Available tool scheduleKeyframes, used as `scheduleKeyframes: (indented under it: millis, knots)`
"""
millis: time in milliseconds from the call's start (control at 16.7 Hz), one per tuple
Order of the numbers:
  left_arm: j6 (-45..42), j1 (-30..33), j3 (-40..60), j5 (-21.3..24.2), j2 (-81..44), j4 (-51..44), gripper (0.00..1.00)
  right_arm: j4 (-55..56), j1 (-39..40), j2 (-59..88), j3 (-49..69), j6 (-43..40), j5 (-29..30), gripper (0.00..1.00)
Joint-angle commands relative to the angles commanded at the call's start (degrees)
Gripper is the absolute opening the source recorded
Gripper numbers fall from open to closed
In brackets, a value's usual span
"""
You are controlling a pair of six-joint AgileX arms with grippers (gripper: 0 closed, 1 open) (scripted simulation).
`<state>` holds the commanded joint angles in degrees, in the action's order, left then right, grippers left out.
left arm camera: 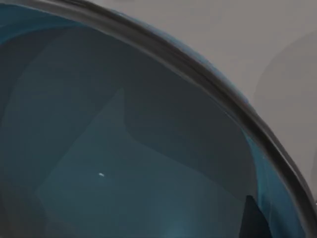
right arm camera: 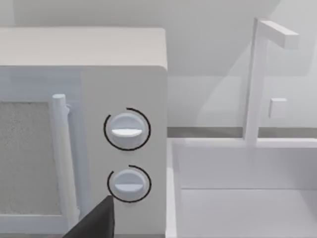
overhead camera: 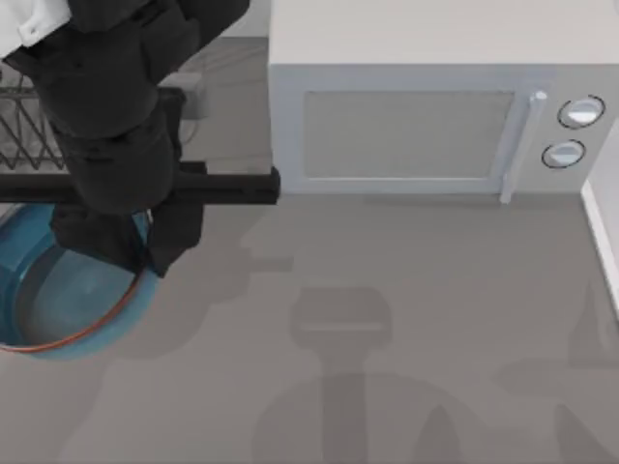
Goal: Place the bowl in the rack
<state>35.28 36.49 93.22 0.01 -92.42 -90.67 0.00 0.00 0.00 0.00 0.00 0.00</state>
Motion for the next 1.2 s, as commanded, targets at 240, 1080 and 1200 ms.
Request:
scheduleKeyframes:
  millis: [240,1080,1200]
  knots:
    - [-0.07,0.14,-0.14,-0.02,-0.18,0.12,0.0,0.0,0.0,0.0,0.0,0.0,0.0,1.0]
    - [-20.34,-26.38,-16.61,6.44,22.06,44.54,0.0,0.0,0.0,0.0,0.0,0.0,0.0,1.0]
    - [-24.84,-32.04,-20.42,7.86,26.94,54.61,0.0,0.0,0.0,0.0,0.0,0.0,0.0,1.0]
